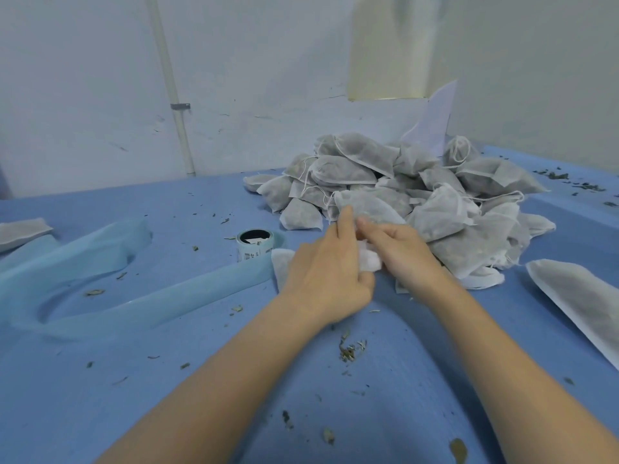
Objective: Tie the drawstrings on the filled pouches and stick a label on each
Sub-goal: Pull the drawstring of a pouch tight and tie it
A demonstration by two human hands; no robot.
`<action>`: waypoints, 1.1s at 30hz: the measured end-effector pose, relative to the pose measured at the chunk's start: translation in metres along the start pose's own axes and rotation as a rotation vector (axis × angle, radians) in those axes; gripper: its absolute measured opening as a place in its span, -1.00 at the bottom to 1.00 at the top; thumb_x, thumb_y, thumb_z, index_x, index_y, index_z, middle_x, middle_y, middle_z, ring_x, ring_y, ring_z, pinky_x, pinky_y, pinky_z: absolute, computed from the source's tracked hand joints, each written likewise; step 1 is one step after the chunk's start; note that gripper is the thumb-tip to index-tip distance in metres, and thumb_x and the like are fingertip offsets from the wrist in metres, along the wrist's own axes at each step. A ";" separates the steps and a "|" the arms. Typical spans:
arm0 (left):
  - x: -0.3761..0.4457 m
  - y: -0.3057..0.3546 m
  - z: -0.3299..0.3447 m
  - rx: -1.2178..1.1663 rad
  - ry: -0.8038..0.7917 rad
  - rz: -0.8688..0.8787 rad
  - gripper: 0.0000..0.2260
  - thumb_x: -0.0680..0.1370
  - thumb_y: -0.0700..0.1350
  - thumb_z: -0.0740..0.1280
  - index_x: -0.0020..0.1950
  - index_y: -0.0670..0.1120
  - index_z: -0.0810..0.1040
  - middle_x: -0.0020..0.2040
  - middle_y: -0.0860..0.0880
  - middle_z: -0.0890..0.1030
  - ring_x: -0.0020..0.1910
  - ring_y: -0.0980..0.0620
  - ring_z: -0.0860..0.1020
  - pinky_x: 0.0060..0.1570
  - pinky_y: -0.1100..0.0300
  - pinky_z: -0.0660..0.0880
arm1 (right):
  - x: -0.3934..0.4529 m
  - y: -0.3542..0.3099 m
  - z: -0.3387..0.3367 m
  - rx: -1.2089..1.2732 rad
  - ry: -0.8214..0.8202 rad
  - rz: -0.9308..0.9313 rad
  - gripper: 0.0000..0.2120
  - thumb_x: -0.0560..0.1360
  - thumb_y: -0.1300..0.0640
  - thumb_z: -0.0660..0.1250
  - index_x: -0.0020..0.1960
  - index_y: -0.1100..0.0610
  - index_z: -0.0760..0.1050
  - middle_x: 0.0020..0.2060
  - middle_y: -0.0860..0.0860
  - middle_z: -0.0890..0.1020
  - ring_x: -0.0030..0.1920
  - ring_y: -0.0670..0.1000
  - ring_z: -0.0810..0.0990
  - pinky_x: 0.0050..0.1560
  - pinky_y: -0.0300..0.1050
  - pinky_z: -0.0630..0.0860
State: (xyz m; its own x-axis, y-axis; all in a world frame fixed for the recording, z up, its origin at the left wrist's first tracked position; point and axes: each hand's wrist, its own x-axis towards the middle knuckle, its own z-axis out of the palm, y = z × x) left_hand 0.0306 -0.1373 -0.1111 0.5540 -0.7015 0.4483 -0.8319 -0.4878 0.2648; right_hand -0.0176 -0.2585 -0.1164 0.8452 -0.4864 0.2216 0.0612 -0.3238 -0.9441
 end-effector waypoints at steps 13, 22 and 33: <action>0.008 0.012 0.003 -0.102 -0.107 0.050 -0.65 0.59 -0.06 0.14 0.36 -0.09 0.22 -0.11 -0.11 0.54 -0.12 -0.14 0.51 -0.34 0.10 0.25 | 0.008 0.006 0.000 -0.080 0.378 -0.139 -0.92 0.55 0.04 0.31 -0.13 -0.06 0.50 -0.51 -0.10 0.59 -0.47 -0.19 0.54 -0.39 -0.41 0.40; 0.011 -0.013 -0.006 -0.037 -0.048 0.114 -0.75 0.65 0.03 -0.01 -0.08 -0.08 0.30 -0.20 -0.01 0.47 -0.12 -0.09 0.47 -0.26 0.08 0.31 | 0.007 0.002 -0.012 -0.056 0.284 0.077 -0.51 0.46 -0.09 0.37 -0.60 0.04 0.50 -0.64 -0.10 0.41 -0.60 -0.15 0.29 -0.51 -0.34 0.24; 0.006 -0.015 0.007 -0.750 0.044 -0.155 -0.91 0.61 -0.09 0.19 -0.03 -0.05 0.46 -0.28 0.11 0.58 -0.36 0.13 0.47 -0.34 0.39 0.36 | 0.002 -0.006 -0.004 1.014 -0.156 0.467 -0.86 0.32 0.22 0.19 -0.25 0.21 0.51 -0.61 -0.09 0.19 -0.52 -0.12 -0.03 -0.59 -0.32 -0.06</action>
State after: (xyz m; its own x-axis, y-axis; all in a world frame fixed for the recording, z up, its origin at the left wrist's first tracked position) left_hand 0.0467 -0.1384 -0.1187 0.6770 -0.6252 0.3883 -0.5532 -0.0843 0.8288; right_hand -0.0188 -0.2609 -0.1094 0.9511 -0.2574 -0.1708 0.0646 0.7066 -0.7047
